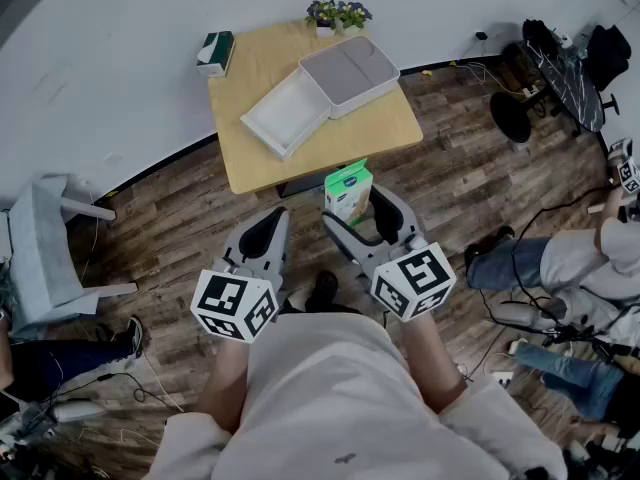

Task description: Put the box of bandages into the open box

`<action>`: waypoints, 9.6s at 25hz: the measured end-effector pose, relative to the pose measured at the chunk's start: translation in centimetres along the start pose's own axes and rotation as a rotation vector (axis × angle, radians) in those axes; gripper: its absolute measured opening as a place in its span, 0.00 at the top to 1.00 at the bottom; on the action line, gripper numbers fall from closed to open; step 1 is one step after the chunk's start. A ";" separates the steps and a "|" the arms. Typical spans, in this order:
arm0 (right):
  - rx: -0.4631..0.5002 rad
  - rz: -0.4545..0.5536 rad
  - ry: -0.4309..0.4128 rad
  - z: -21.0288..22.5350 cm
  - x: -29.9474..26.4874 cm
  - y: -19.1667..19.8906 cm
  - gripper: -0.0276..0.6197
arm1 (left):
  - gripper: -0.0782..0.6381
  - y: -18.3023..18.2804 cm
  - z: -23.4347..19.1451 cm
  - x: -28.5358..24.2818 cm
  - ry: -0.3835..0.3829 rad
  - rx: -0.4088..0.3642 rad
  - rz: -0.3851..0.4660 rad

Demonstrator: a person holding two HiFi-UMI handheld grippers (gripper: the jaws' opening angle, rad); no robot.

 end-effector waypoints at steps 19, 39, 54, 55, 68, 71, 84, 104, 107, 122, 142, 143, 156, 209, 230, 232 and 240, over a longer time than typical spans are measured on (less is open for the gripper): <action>-0.008 -0.005 -0.036 -2.5 2.1 1.1 0.41 | 0.89 1.4 2.0 2.8 -0.015 0.001 0.013; -0.048 -0.047 -0.034 -2.1 -0.9 1.5 0.41 | 0.89 1.4 -1.3 2.0 -0.024 0.028 -0.015; -0.060 -0.063 0.007 -1.0 -7.9 -0.6 0.42 | 0.89 -1.9 -7.9 -1.4 0.023 0.037 -0.026; -0.061 -0.065 0.013 -1.0 -8.4 -0.7 0.42 | 0.89 -2.2 -8.4 -1.6 0.027 0.038 -0.027; -0.067 -0.068 0.121 0.1 -14.8 -2.1 0.42 | 0.89 -4.9 -15.1 -5.8 0.122 0.032 -0.049; -0.072 -0.067 0.153 0.5 -16.1 -2.1 0.43 | 0.89 -5.4 -16.5 -6.8 0.149 0.027 -0.056; -0.077 -0.110 0.348 4.4 -23.5 -0.3 0.46 | 0.89 -6.2 -20.3 -9.6 0.255 0.024 -0.099; -0.118 -0.239 0.342 7.3 -27.2 2.9 0.47 | 0.89 -5.9 -24.5 -11.1 0.202 0.079 -0.132; -0.114 -0.266 0.329 7.9 -28.0 3.5 0.47 | 0.89 -6.0 -24.6 -11.7 0.198 0.079 -0.134; -0.068 -0.427 0.268 11.2 -32.0 7.3 0.47 | 0.89 -5.6 -25.1 -14.7 0.161 0.108 -0.168; 0.011 -0.599 0.221 13.7 -34.9 11.3 0.46 | 0.89 -4.3 -25.8 -15.8 0.095 0.164 -0.210; 0.018 -0.604 0.220 13.7 -35.0 11.4 0.46 | 0.89 -4.3 -25.7 -15.9 0.094 0.165 -0.211; 0.034 -0.690 0.178 13.4 -35.7 12.5 0.46 | 0.89 -3.5 -25.8 -16.1 0.071 0.186 -0.233; 0.056 -0.514 0.315 8.3 -30.9 8.3 0.57 | 0.89 -4.1 -23.8 -10.4 0.171 0.105 -0.174; 0.094 -0.359 0.338 3.2 -26.1 4.7 0.76 | 0.89 -4.4 -22.8 -6.6 0.186 0.058 -0.120; 0.102 -0.332 0.333 2.9 -25.5 3.8 0.77 | 0.89 -4.6 -22.4 -6.8 0.188 0.050 -0.110; 0.115 -0.248 0.302 1.7 -22.6 1.0 0.81 | 0.89 -5.3 -20.1 -7.0 0.182 0.032 -0.085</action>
Point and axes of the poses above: the fingertips, and each gripper's own axes: x backward along the fingers, z to its right, y out of its underside, the point moved 6 cm from there along x, backward along the fingers
